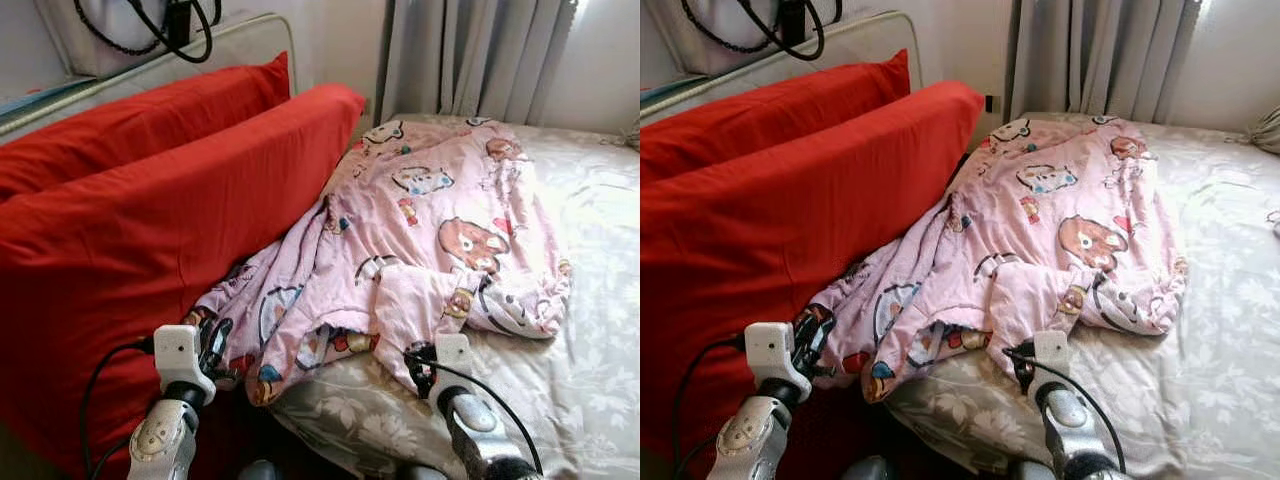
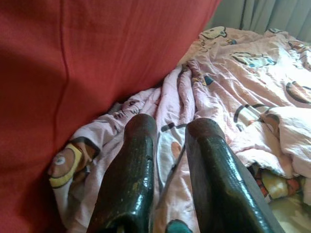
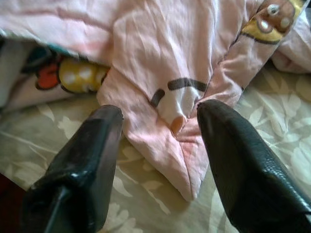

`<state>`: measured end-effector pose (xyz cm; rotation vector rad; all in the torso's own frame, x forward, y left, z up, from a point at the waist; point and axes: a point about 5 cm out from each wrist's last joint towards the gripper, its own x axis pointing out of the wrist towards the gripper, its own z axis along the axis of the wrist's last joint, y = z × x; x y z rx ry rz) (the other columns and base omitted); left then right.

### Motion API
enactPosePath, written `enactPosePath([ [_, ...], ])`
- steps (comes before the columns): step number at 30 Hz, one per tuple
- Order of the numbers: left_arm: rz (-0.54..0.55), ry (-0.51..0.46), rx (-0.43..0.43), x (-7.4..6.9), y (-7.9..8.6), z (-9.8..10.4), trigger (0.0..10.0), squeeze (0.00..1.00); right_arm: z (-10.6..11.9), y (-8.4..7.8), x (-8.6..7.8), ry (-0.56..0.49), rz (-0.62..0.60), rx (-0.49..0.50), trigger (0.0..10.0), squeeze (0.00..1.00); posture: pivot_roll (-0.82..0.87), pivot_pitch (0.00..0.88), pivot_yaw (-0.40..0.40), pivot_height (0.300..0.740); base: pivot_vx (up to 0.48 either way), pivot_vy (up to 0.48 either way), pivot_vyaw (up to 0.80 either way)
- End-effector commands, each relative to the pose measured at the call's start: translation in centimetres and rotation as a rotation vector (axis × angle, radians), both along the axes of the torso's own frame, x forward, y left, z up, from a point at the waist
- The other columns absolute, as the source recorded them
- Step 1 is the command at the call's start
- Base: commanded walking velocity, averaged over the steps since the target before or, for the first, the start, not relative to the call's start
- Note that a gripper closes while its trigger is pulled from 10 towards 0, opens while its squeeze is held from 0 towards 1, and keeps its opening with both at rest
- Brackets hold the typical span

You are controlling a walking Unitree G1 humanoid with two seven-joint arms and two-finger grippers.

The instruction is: Clean up the room

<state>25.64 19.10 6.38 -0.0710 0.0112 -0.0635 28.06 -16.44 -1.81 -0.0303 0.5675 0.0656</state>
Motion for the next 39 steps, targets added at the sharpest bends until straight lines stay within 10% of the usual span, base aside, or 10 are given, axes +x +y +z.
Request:
enactPosePath([
  [1,0.008,-0.013,-0.011,0.0,0.1,0.6,10.0,0.0,0.1,0.1,0.2,0.017,0.006,-0.013,10.0,1.0,0.13,0.111,0.033,0.644,0.0,0.0,0.0],
  [17,0.063,-0.014,-0.025,-2.7,0.1,2.4,10.0,0.0,0.7,-1.6,0.9,0.027,-0.071,-0.055,10.0,1.0,0.2,0.277,0.005,0.644,0.0,0.0,0.0],
  [18,0.065,-0.008,-0.024,-3.0,0.1,2.4,10.0,0.0,0.7,-1.6,0.9,0.028,-0.071,-0.054,10.0,0.61,0.21,0.29,0.004,0.644,0.0,0.0,0.0],
  [19,0.065,-0.006,-0.024,-3.1,0.1,2.4,10.0,0.0,0.6,-1.6,0.9,0.028,-0.071,-0.054,10.0,0.61,0.21,0.29,0.004,0.644,0.0,0.0,0.0],
  [20,0.07,0.003,-0.024,-3.7,0.1,2.5,10.0,0.0,0.6,-1.6,0.8,0.027,-0.076,-0.05,10.0,0.0,0.22,0.309,0.005,0.644,0.0,0.0,0.0],
  [39,0.071,0.062,-0.004,-7.5,-0.1,4.0,10.0,0.0,1.4,-0.7,1.8,0.018,-0.113,0.029,10.0,0.0,0.28,0.386,0.027,0.644,0.0,0.0,0.0],
])
